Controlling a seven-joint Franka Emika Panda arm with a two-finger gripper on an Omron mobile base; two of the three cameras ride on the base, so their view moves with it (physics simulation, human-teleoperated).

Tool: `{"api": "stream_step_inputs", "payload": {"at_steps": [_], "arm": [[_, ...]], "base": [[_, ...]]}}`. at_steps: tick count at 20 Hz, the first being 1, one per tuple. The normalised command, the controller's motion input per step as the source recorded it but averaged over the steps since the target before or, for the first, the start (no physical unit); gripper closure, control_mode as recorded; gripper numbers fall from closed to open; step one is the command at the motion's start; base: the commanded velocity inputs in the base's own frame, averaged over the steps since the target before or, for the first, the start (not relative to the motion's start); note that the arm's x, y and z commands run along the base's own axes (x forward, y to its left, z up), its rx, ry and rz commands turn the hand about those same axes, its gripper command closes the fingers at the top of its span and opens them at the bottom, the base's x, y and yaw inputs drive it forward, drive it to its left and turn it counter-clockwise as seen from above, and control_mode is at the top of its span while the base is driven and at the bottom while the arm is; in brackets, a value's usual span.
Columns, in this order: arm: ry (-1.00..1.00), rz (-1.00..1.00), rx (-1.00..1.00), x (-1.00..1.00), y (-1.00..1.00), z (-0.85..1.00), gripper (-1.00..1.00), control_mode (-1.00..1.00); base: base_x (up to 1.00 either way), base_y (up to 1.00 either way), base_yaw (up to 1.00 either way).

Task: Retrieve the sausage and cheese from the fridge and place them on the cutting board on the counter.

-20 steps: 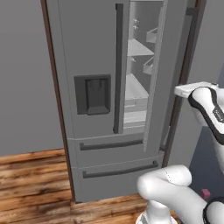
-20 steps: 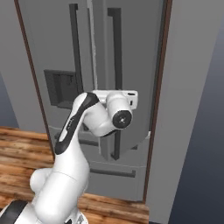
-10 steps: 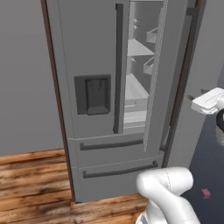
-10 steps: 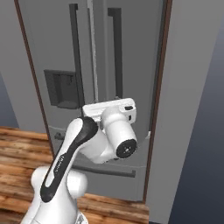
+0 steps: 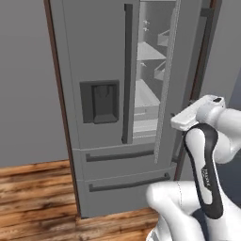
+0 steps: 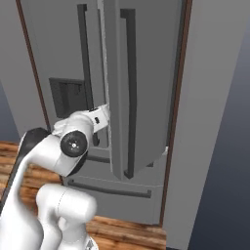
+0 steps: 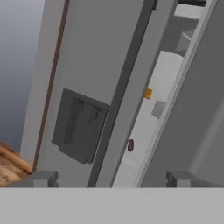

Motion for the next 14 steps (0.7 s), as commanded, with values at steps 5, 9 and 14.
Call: {"api": "stream_step_inputs", "payload": {"at_steps": [5, 9, 14], "arm": [[0.18, -0.16, -0.21, 0.23, 0.85, 0.0, -1.0, -1.0], [0.06, -0.21, -0.12, 0.61, 0.42, 0.0, -1.0, -1.0], [0.18, -0.61, -0.25, 0.82, 0.51, 0.01, -1.0, -1.0]], "base": [[0.0, 0.0, 0.0], [0.0, 0.0, 0.0], [0.0, 0.0, 0.0]]}}
